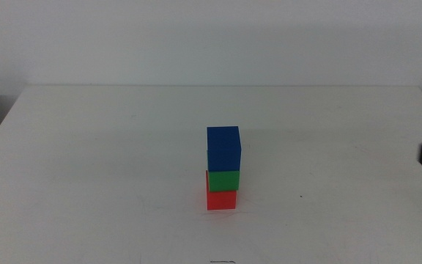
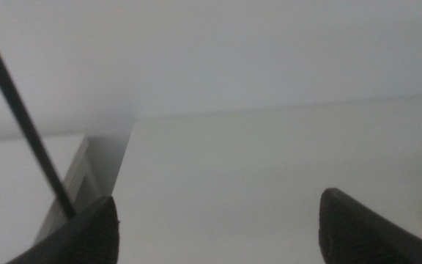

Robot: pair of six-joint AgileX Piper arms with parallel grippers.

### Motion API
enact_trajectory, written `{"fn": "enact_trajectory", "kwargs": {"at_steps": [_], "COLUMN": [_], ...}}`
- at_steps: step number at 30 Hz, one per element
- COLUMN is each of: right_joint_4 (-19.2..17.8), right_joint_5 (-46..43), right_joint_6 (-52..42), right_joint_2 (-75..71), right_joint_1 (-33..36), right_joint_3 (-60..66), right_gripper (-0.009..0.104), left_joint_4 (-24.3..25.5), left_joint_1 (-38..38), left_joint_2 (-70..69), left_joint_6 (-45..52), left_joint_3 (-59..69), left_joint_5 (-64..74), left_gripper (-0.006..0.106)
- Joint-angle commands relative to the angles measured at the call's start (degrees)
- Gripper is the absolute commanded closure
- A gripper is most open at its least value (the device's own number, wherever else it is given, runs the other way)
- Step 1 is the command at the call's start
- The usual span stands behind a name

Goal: Stack red cubes first, then green, then blue cubes in a specific spot.

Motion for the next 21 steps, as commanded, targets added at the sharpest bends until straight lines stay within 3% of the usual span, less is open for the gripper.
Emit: {"fn": "enact_trajectory", "kwargs": {"at_steps": [1, 9, 11, 21], "right_joint_4": [1.45, -8.64, -9.68, -6.52], "right_joint_5": [-6.33, -7.06, -6.87, -5.53], "right_joint_6": [-0.56, -0.56, -0.56, -0.56], "right_joint_2": [-2.7, -19.59, -23.3, -32.87], "right_joint_1": [-4.36, -7.37, -7.37, -7.37], "right_joint_3": [2.42, 15.0, 17.87, 26.21], "right_gripper": [0.013, 0.013, 0.013, 0.013], "left_joint_4": [-1.46, -1.72, -1.72, -1.72], "left_joint_1": [-0.07, -0.07, -0.07, -0.07], "left_joint_2": [-1.78, -10.5, -11.91, -18.29], "left_joint_6": [-0.21, -0.21, -0.21, -0.21], "left_joint_3": [4.03, 21.91, 25.97, 37.95], "left_joint_5": [-11.61, -31.58, -35.28, -38.91], "left_gripper": [0.007, 0.007, 0.007, 0.007]}}
